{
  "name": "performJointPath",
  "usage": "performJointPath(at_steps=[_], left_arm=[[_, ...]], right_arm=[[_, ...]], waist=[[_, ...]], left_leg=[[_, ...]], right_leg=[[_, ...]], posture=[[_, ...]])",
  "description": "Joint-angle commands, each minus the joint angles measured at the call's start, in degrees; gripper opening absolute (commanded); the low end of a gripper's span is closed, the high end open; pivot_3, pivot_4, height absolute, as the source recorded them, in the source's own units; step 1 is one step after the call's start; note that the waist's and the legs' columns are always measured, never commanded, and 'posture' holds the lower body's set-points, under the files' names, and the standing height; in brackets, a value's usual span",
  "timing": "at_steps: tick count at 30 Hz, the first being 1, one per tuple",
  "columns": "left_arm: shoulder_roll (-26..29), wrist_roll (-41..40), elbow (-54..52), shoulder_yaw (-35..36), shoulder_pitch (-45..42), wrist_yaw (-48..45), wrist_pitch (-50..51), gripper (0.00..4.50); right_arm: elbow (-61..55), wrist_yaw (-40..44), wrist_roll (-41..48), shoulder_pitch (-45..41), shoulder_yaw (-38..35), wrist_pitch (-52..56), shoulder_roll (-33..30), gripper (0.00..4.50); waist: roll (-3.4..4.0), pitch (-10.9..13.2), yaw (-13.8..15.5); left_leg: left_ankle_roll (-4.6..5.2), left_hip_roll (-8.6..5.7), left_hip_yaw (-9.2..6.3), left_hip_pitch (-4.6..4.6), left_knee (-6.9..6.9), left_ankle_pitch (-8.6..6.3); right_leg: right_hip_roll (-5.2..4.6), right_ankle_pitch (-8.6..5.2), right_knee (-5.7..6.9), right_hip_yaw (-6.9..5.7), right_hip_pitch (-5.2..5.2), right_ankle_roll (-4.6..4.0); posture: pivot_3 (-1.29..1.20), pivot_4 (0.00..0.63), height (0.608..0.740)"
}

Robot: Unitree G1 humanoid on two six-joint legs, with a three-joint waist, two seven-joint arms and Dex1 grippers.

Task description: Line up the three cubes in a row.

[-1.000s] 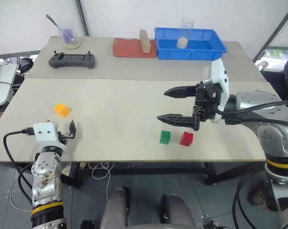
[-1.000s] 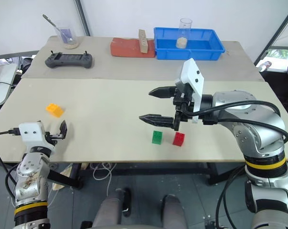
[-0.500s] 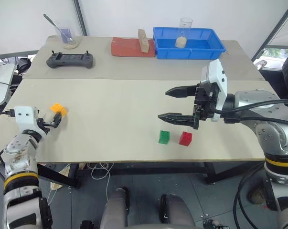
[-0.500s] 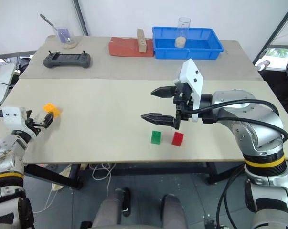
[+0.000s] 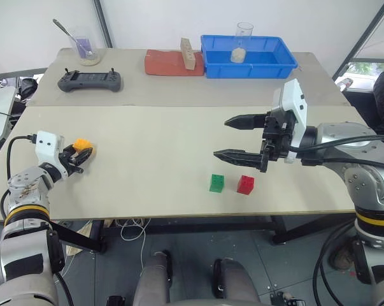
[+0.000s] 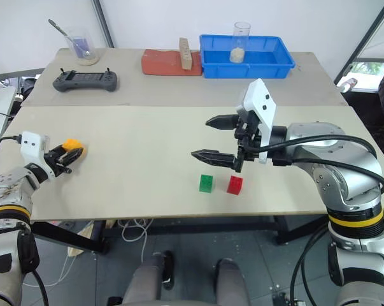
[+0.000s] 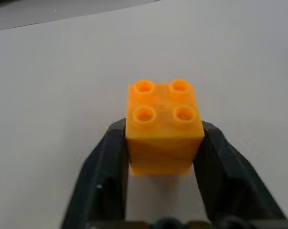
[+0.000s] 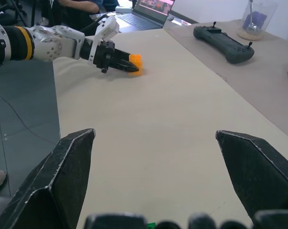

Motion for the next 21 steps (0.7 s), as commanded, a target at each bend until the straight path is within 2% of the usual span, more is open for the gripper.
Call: performJointPath(at_steps=[1, 6, 12, 16, 18, 21], left_arm=[[0.96, -0.25, -0.69, 0.03, -0.88, -0.32, -1.73, 1.34], [-0.66, -0.53, -4.64, -1.06, -0.99, -0.78, -2.07, 1.34], [-7.58, -4.32, -34.99, -12.07, 3.81, -15.01, 7.87, 1.34], [-9.87, -6.10, -49.18, -19.93, 7.09, -21.96, 13.07, 1.34], [-11.38, -5.79, -52.53, -23.57, 8.18, -24.01, 13.40, 1.34], [-13.22, -3.39, -50.63, -27.82, 9.15, -26.32, 9.87, 1.34]], right_arm=[[-1.99, -0.53, 0.57, -0.23, -2.27, 0.32, -0.81, 4.50], [-1.90, -0.38, 0.07, 0.19, -2.64, -0.12, -1.19, 4.50], [-3.65, 2.72, 1.38, 2.95, -5.24, -0.26, -5.46, 4.50], [-5.68, 5.67, 2.45, 6.34, -6.86, -0.53, -8.34, 4.50], [-6.59, 6.53, 3.07, 8.09, -7.56, -0.53, -9.39, 4.50], [-8.21, 7.48, 1.85, 11.46, -7.54, -1.96, -11.11, 4.50]], waist=[[0.00, 0.00, 0.00], [0.00, 0.00, 0.20], [-0.02, 0.01, 1.31], [-0.02, 0.01, 0.62], [-0.01, 0.01, 0.23], [-0.02, 0.01, -0.01]], left_leg=[[0.00, 0.00, 0.00, 0.00, 0.00, 0.00], [0.00, -0.01, 0.00, 0.00, 0.01, 0.00], [0.00, -0.04, 0.02, -0.21, 0.12, 0.00], [0.03, 0.00, 0.05, -0.27, 0.16, 0.02], [0.06, 0.00, 0.01, -0.24, 0.16, 0.03], [0.06, 0.00, -0.07, -0.14, 0.17, 0.04]], right_leg=[[0.00, 0.00, 0.00, 0.00, 0.00, 0.00], [-0.01, -0.01, -0.03, 0.00, -0.07, -0.01], [-0.07, -0.03, -0.10, -0.02, -0.04, -0.07], [0.00, 0.02, -0.05, 0.03, 0.08, 0.02], [0.03, 0.08, 0.02, 0.03, 0.08, 0.16], [0.08, 0.08, 0.05, 0.04, 0.14, 0.17]], posture=[[0.00, 0.150, 0.740], [0.00, 0.150, 0.740], [0.00, 0.150, 0.740], [0.00, 0.150, 0.740], [0.00, 0.150, 0.740], [0.00, 0.150, 0.740]])
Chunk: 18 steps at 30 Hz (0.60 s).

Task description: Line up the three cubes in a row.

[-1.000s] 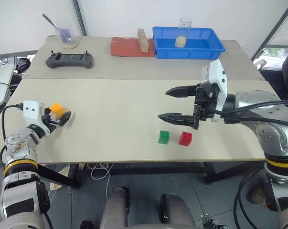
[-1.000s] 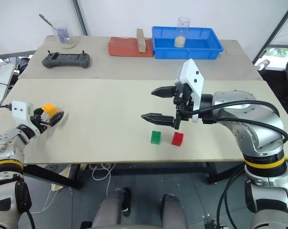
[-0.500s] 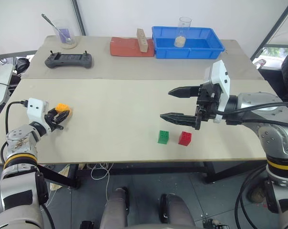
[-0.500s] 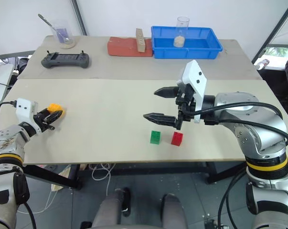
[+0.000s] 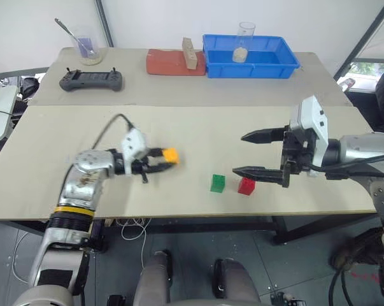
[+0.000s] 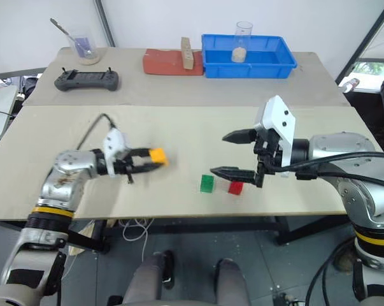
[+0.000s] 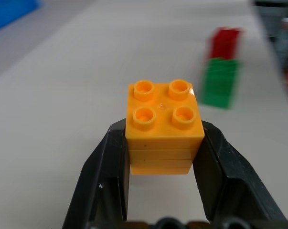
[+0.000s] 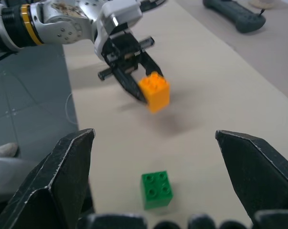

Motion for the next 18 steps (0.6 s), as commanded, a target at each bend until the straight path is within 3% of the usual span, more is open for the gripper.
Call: performJointPath(at_steps=[1, 11, 18], left_arm=[[-0.80, 2.04, 2.17, -3.44, 0.63, -2.64, -4.66, 1.34], [-3.73, 6.11, 17.21, -4.76, -4.55, -2.72, -14.75, 1.34], [-4.24, 6.36, 19.53, -5.45, -4.99, -3.65, -16.79, 1.34]], right_arm=[[-3.08, 0.92, -0.55, 2.46, -2.27, -2.04, -1.90, 4.50], [-8.39, -2.26, 2.37, 6.12, -5.36, 0.15, -2.75, 4.50], [-8.77, -3.85, 3.69, 5.77, -5.74, 0.77, -2.98, 4.50]], waist=[[0.00, 0.00, -0.08], [-0.01, 0.01, 0.29], [-0.01, 0.01, 0.16]], left_leg=[[0.00, 0.00, -0.01, 0.02, 0.00, 0.00], [-0.01, -0.05, -0.07, 0.06, 0.07, -0.01], [0.00, -0.05, -0.07, 0.07, 0.06, 0.00]], right_leg=[[0.01, -0.01, 0.00, 0.01, 0.00, -0.01], [-0.04, -0.16, -0.08, 0.01, 0.10, -0.20], [-0.03, -0.15, -0.07, 0.01, 0.11, -0.21]], posture=[[0.00, 0.150, 0.740], [0.00, 0.150, 0.740], [0.00, 0.150, 0.740]])
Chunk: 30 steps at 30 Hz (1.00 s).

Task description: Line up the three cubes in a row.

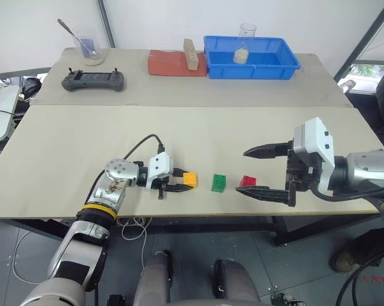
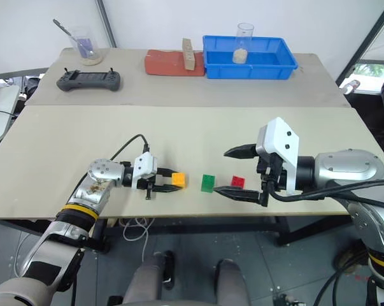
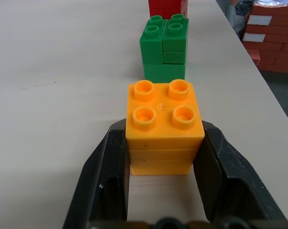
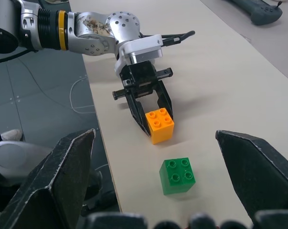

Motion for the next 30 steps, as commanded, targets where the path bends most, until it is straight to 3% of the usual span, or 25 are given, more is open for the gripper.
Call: performJointPath(at_steps=[1, 3, 9, 10, 16, 24, 30], left_arm=[[-0.43, 0.94, 0.45, -0.40, -0.10, -0.33, -0.72, 1.34], [-0.58, 0.89, 0.63, -0.30, -0.14, -0.29, -0.79, 1.34], [-0.43, 0.30, 1.23, 0.38, -0.15, -1.22, -0.20, 4.23], [-0.19, 0.19, 1.10, 0.58, -0.07, -1.35, -0.12, 4.45], [4.91, -2.70, -6.99, 4.29, 3.07, -1.01, 5.24, 4.45], [20.03, -11.80, -28.11, 17.40, 10.25, 2.56, 24.40, 4.45], [22.61, -11.96, -32.55, 20.52, 10.08, 7.53, 28.69, 4.45]], right_arm=[[-1.54, -0.72, 1.23, -0.72, -1.94, 0.34, -0.98, 4.50], [-1.43, -0.85, 1.29, -0.86, -1.87, 0.30, -1.03, 4.50], [-0.88, -0.80, 1.08, -0.96, -1.47, -0.15, -0.98, 4.50], [-0.78, -0.74, 1.01, -0.93, -1.39, -0.25, -0.98, 4.50], [1.57, 0.42, -0.97, 0.97, -2.19, -1.99, -1.43, 4.50], [8.33, 2.04, -5.83, 8.82, -9.73, -7.66, -2.92, 4.50], [8.96, 1.62, -5.44, 11.19, -12.65, -7.82, -2.12, 4.50]], waist=[[0.00, 0.00, 0.05], [0.00, 0.00, 0.10], [0.00, 0.00, 0.00], [0.00, 0.00, -0.02], [0.00, 0.00, -0.32], [0.00, 0.01, -0.09], [0.01, 0.02, 0.32]], left_leg=[[0.00, 0.00, 0.00, 0.00, 0.00, 0.00], [0.00, -0.01, 0.00, 0.00, 0.01, 0.00], [0.01, 0.00, -0.01, 0.00, 0.01, 0.01], [0.01, -0.01, -0.01, 0.00, 0.01, 0.01], [0.02, 0.02, -0.01, 0.00, -0.01, 0.01], [0.00, 0.03, 0.00, 0.03, -0.03, 0.00], [-0.05, 0.01, 0.03, 0.20, -0.06, -0.03]], right_leg=[[0.00, 0.00, 0.00, 0.00, 0.00, 0.00], [0.00, 0.00, 0.00, 0.00, 0.01, 0.00], [0.01, 0.00, 0.01, 0.00, 0.01, 0.01], [0.00, 0.00, 0.01, 0.00, 0.01, 0.01], [0.02, 0.00, 0.03, 0.00, -0.02, 0.01], [0.00, -0.03, 0.04, 0.01, -0.05, 0.00], [-0.07, -0.26, -0.09, -0.01, -0.05, 0.39]], posture=[[0.00, 0.150, 0.740], [0.00, 0.150, 0.740], [0.00, 0.150, 0.740], [0.00, 0.150, 0.740], [0.00, 0.150, 0.740], [0.00, 0.150, 0.740], [0.00, 0.150, 0.740]])
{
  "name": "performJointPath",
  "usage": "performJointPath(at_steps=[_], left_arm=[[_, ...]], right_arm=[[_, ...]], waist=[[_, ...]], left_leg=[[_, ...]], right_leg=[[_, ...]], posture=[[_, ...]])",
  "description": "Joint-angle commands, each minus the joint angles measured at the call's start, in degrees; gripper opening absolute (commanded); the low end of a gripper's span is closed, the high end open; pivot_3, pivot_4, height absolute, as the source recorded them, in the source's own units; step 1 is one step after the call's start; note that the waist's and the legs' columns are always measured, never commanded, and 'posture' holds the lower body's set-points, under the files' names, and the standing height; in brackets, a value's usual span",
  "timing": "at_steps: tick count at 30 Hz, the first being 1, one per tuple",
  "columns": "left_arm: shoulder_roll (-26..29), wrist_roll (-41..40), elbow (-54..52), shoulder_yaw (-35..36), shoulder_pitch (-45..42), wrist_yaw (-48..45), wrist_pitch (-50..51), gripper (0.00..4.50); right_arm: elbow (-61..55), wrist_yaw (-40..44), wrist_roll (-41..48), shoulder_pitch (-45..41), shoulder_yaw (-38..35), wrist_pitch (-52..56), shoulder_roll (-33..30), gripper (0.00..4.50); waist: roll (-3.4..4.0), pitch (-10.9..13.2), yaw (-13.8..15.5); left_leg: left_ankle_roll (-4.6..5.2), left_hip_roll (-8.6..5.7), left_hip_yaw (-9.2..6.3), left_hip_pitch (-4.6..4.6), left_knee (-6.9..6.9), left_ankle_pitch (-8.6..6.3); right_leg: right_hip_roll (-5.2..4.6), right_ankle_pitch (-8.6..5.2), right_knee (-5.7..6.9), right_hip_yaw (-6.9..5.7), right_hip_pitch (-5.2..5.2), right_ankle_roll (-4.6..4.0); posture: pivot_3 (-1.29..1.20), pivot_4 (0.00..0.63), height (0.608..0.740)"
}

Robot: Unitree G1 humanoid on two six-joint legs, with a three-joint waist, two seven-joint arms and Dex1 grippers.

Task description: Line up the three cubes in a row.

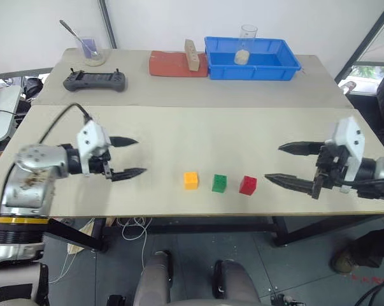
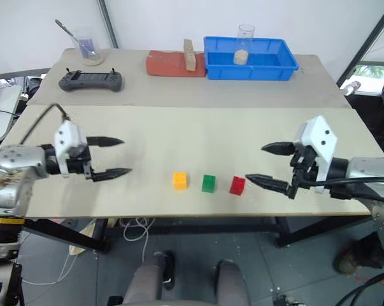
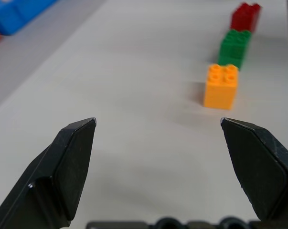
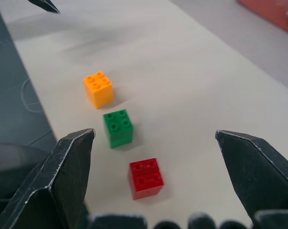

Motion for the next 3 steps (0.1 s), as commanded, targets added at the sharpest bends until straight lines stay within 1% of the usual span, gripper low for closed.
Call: performJointPath(at_steps=[1, 3], left_arm=[[0.33, -0.20, -2.45, 0.36, -0.71, 2.15, 1.09, 4.45], [0.17, -0.06, -3.26, -0.34, -1.08, 2.79, 1.76, 4.45]], right_arm=[[-0.53, -0.15, -0.06, 0.56, -2.15, -1.79, 0.46, 4.50], [-0.51, -0.30, -0.29, 0.68, -1.91, -2.04, 0.66, 4.50]], waist=[[0.00, 0.00, -0.05], [0.00, 0.00, -0.13]], left_leg=[[0.00, 0.01, 0.02, -0.01, -0.01, 0.00], [0.00, 0.01, 0.02, -0.01, -0.02, 0.00]], right_leg=[[0.00, 0.01, 0.00, 0.00, -0.01, -0.01], [0.01, 0.01, 0.01, 0.00, 0.00, -0.01]], posture=[[0.00, 0.150, 0.740], [0.00, 0.150, 0.740]])
